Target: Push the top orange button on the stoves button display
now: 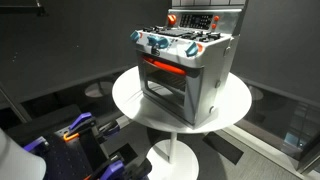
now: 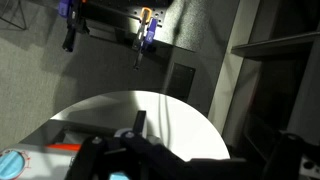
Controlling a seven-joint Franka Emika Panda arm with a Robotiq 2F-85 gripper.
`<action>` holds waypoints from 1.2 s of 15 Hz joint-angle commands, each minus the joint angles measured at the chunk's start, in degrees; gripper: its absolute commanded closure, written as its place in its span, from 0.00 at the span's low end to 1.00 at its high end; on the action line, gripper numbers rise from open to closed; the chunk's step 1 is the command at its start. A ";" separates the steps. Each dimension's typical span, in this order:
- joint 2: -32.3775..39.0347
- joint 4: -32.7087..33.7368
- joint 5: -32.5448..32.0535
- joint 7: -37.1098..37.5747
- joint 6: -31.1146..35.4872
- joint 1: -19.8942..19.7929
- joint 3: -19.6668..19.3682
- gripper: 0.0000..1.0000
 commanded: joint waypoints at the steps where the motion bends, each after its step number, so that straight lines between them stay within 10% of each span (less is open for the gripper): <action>1: 0.02 0.17 0.30 -0.37 -0.22 -1.12 0.87 0.00; 18: 13.72 11.52 -10.46 2.94 14.59 -5.12 1.50 0.00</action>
